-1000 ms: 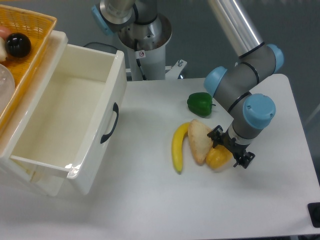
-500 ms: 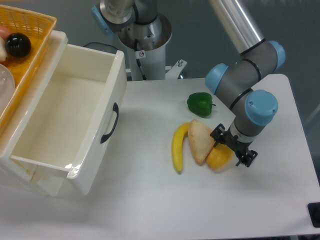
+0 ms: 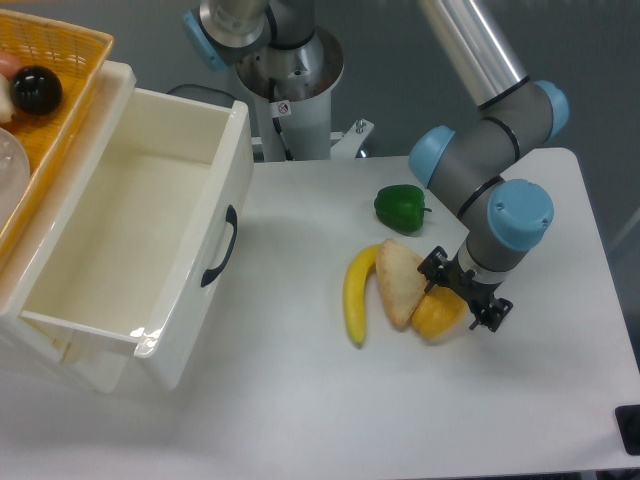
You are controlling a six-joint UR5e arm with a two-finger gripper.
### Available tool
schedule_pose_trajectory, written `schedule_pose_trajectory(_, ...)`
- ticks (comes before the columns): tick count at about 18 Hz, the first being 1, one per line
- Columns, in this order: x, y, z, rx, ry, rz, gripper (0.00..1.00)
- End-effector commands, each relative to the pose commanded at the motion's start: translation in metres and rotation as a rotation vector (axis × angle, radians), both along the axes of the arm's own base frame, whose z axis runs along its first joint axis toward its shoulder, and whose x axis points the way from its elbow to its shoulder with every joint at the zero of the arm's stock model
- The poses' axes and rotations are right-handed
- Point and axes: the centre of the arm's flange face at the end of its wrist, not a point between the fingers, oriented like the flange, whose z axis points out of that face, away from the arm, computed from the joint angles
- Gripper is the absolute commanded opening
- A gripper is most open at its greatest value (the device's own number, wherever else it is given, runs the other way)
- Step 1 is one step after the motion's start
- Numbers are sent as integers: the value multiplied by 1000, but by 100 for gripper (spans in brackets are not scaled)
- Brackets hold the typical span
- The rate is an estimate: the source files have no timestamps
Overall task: Pick up the yellow pepper
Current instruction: 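Lower the open gripper around the yellow pepper and close it, then lift the gripped yellow pepper up off the table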
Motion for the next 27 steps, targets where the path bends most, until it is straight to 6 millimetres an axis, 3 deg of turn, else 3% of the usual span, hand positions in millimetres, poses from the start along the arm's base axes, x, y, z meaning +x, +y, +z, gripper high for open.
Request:
schedule_pose_trajectory(6,1,1,-7,5,-12,-8,100)
schedule_pose_trajectory(9,0,1,-11,4,-16,-13,77)
schedule_pose_trajectory(12,-2,1,-9,7,-9,-12,46)
schedule_pose_trajectory(15,-5,1,-5,12,1,-12,32)
schedule_pose_trajectory(21,-17,3,25,23,52,-9,29)
schedule_pose_trajectory(27,-30,-11,64,-100,45,-89,29)
